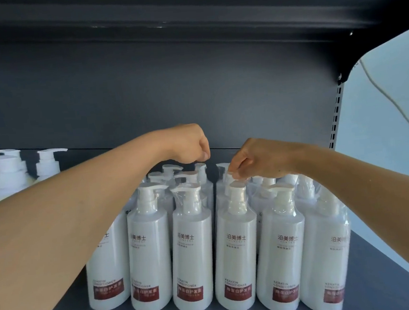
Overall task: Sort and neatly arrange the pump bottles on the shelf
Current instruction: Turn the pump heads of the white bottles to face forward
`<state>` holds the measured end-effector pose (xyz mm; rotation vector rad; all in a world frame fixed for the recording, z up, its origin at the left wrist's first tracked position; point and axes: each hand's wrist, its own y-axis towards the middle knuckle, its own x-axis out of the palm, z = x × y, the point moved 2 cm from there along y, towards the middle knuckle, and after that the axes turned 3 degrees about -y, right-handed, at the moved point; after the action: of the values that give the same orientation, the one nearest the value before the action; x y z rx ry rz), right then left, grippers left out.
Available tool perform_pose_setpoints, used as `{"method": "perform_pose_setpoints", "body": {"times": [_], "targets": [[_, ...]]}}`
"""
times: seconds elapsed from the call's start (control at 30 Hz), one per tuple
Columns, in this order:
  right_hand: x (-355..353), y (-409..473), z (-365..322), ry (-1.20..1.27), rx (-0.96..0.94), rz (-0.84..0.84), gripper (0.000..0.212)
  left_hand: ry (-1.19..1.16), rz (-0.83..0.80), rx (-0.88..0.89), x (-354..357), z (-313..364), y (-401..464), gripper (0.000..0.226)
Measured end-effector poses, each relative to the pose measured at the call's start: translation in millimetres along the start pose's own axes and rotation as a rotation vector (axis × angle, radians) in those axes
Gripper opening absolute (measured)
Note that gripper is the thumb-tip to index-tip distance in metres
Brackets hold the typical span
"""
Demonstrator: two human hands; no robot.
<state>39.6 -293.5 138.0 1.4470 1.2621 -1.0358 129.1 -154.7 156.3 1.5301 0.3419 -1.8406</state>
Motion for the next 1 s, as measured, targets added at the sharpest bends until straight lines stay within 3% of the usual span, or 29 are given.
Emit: {"method": "perform_pose_setpoints", "body": {"times": [0.13,0.23,0.43,1.0], "targets": [[-11.0,4.6,4.7,0.012,0.058,0.064,0.027,0.026,-0.012,-0.024,2.8,-3.4,9.1,0.018],[-17.8,16.2,10.7,-0.029,0.094,0.127,0.021,0.085,-0.074,-0.046,8.2,-6.2,17.1,0.021],[-2.9,39.4,9.7,-0.115,0.104,-0.014,0.025,0.086,-0.107,-0.057,12.5,-10.5,27.9,0.023],[2.7,43.2,9.3,-0.053,0.085,0.002,0.025,-0.003,-0.14,-0.055,13.7,-16.4,33.5,0.015]]}}
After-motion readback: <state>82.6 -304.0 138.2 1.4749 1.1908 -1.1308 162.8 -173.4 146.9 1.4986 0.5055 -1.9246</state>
